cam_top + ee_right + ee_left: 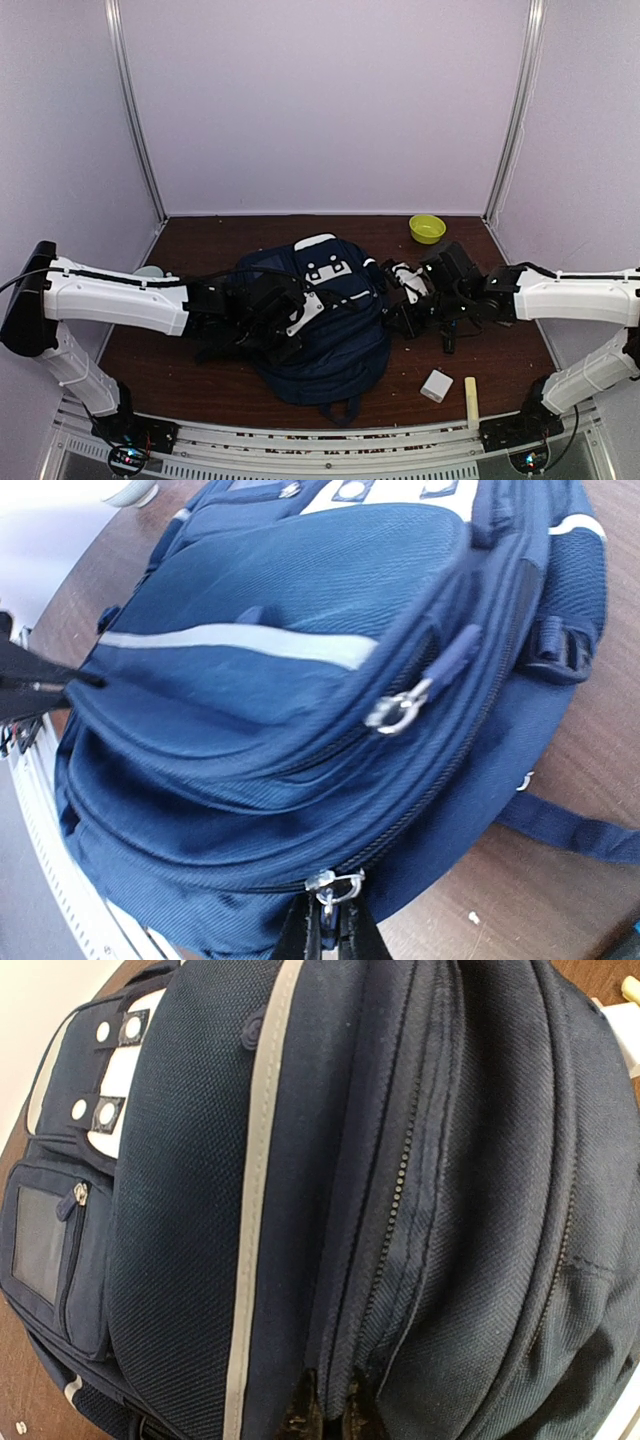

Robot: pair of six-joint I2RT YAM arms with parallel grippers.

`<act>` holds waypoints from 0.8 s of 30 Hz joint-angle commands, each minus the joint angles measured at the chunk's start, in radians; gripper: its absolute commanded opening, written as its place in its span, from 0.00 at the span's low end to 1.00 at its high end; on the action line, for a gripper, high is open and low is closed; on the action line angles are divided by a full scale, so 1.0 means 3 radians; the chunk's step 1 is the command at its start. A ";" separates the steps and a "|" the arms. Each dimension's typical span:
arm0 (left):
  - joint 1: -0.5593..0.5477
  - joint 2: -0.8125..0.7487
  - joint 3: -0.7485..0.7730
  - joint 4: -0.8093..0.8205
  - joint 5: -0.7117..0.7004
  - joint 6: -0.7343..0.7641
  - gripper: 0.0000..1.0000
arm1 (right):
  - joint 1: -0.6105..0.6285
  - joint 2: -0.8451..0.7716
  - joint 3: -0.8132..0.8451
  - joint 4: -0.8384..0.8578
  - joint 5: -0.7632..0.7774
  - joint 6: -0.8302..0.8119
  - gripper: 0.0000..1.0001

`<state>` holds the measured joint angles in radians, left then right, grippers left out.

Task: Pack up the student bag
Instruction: Adjust the student bag at the center of the board, then unzip the upper front pocket of the student bag.

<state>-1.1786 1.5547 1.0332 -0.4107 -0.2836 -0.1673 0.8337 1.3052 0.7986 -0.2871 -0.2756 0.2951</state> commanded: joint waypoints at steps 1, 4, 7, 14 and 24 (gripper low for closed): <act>0.0022 0.0095 0.0179 0.0053 -0.0147 -0.0070 0.00 | 0.0067 -0.0217 -0.0106 -0.0034 -0.0334 0.0029 0.00; 0.0047 0.0111 0.0190 -0.0016 -0.0222 -0.0094 0.00 | 0.0066 -0.0329 -0.0091 -0.0307 -0.0119 -0.0070 0.00; 0.0099 0.0093 0.0163 -0.0037 -0.0202 -0.0136 0.00 | 0.0067 -0.0347 -0.0027 -0.0597 0.0041 -0.0113 0.00; 0.0104 0.0111 0.0218 -0.0029 -0.0152 -0.0124 0.00 | 0.0241 -0.0099 0.0159 -0.0645 -0.0418 -0.0058 0.00; 0.0104 0.0090 0.0222 -0.0047 -0.0124 -0.0117 0.00 | 0.0303 0.0181 0.0722 -0.0980 -0.0543 -0.0096 0.00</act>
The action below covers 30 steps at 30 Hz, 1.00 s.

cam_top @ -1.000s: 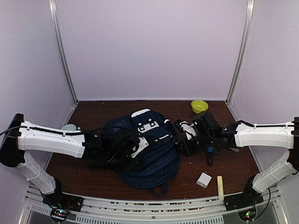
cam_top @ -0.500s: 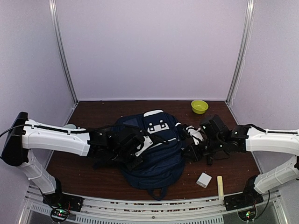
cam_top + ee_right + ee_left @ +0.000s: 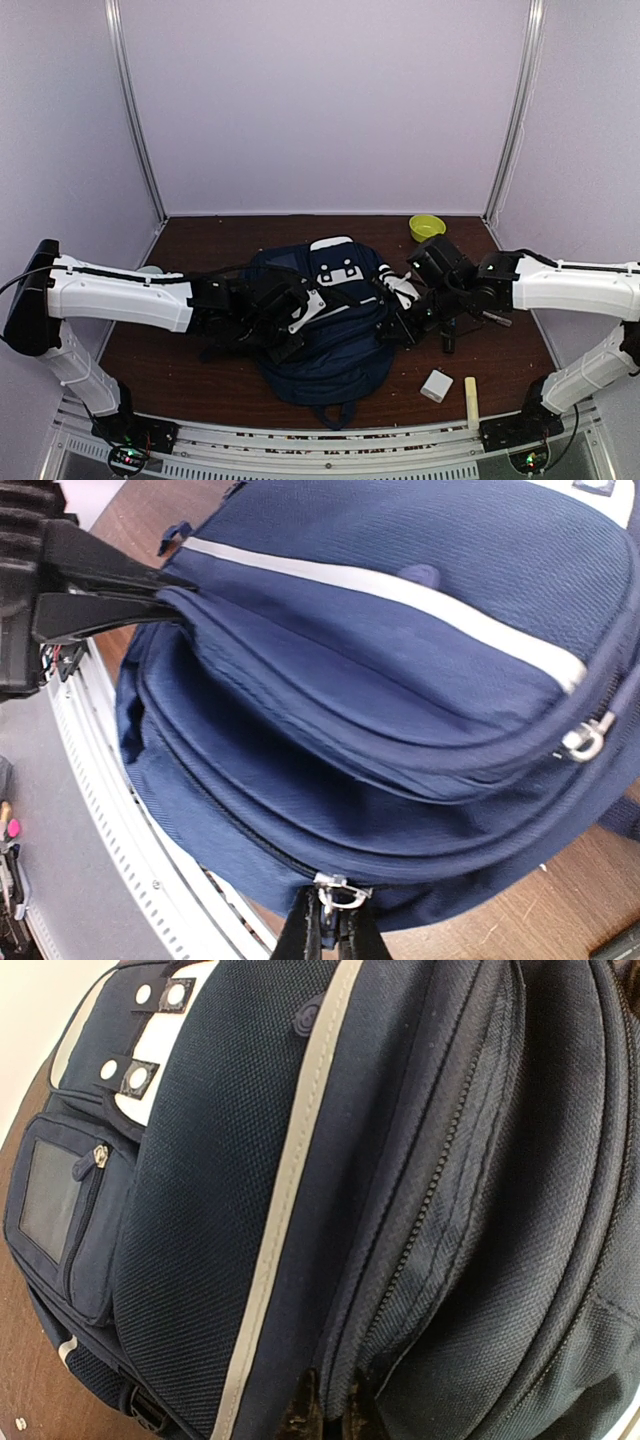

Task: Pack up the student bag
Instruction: Unzip the upper front pocket of the student bag.

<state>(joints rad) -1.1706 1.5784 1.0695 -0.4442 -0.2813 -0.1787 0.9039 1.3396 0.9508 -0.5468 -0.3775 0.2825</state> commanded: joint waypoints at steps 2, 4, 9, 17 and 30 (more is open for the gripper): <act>0.0077 0.0011 0.0098 0.0064 -0.0138 -0.0084 0.00 | 0.0080 0.0104 0.0213 -0.0116 -0.0220 -0.0027 0.00; 0.0077 0.0010 0.0091 0.0064 -0.0137 -0.0084 0.00 | 0.0092 0.0104 0.0174 -0.0085 -0.0262 0.0007 0.00; 0.0077 -0.0045 0.0070 0.0095 -0.0110 -0.0097 0.00 | 0.0104 0.0025 0.0039 0.0105 -0.0395 0.0162 0.00; 0.0077 -0.0076 0.0070 0.0167 -0.0045 -0.0167 0.00 | 0.0262 0.0079 0.0118 0.0470 -0.0484 0.0516 0.00; 0.0077 -0.0314 0.0087 0.0145 -0.0009 -0.0267 0.00 | 0.0529 0.0500 0.0183 0.0862 -0.0250 0.0966 0.00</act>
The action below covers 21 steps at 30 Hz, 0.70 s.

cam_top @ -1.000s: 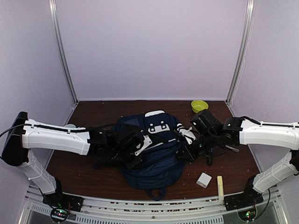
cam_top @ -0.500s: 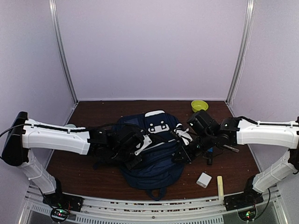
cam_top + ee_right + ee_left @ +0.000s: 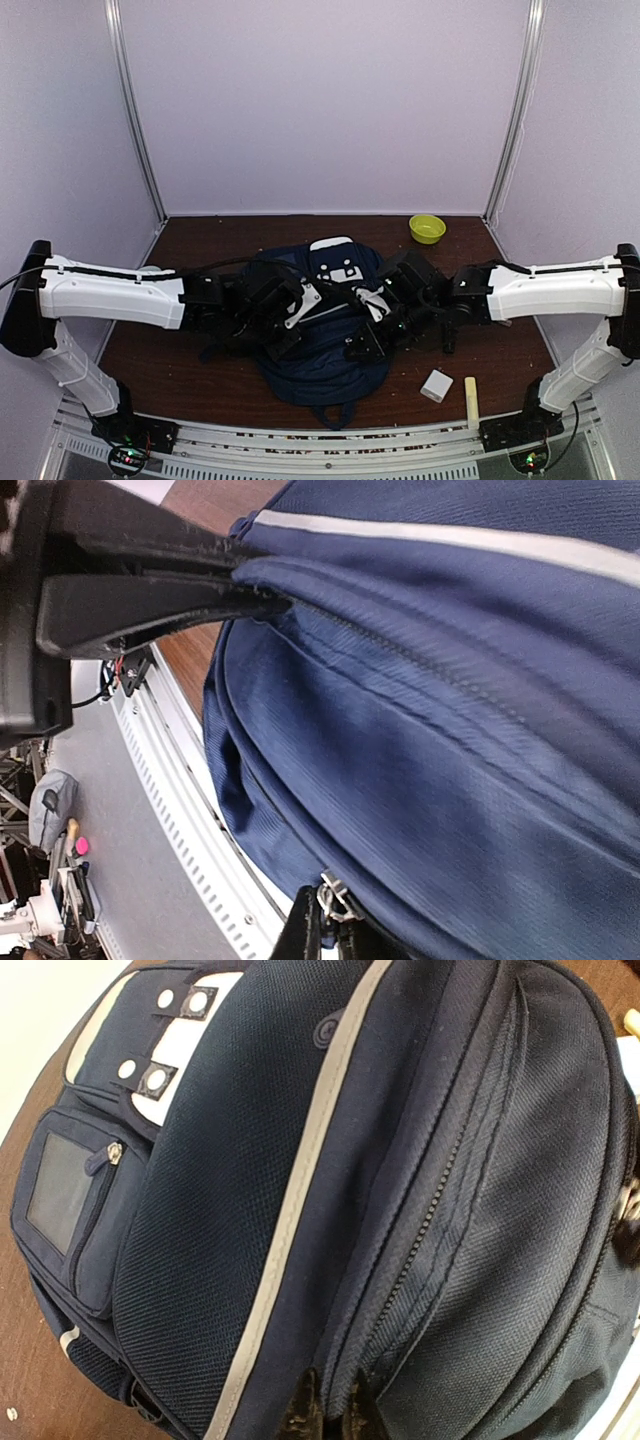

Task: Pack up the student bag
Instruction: Unzip the upper front pocket of the student bag.

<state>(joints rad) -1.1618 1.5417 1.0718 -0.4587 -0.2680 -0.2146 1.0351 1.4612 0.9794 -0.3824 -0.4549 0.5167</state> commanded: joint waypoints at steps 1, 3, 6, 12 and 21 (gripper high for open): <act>0.0048 -0.0205 0.0077 0.0186 -0.0048 -0.0153 0.00 | 0.0106 0.0127 0.0089 0.0330 0.0037 0.0204 0.00; 0.0048 -0.0235 0.0069 0.0171 -0.0036 -0.0182 0.00 | 0.0115 0.0171 0.0080 0.0368 0.0084 0.0227 0.00; 0.0048 -0.0291 0.0052 0.0159 0.0016 -0.0235 0.00 | 0.0114 0.0209 0.0080 0.0376 0.0143 0.0207 0.00; 0.0011 -0.0368 0.0057 0.0171 0.0101 -0.0389 0.00 | 0.0044 0.0259 0.0103 0.0240 0.0263 0.0039 0.00; -0.0043 -0.0379 0.0058 0.0174 0.0129 -0.0765 0.00 | -0.0265 0.0407 0.0181 0.0052 0.0376 -0.0305 0.00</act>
<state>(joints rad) -1.1603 1.4849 1.0714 -0.4850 -0.2493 -0.3382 1.0103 1.5311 0.9932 -0.3256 -0.4225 0.4946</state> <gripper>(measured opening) 0.027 0.053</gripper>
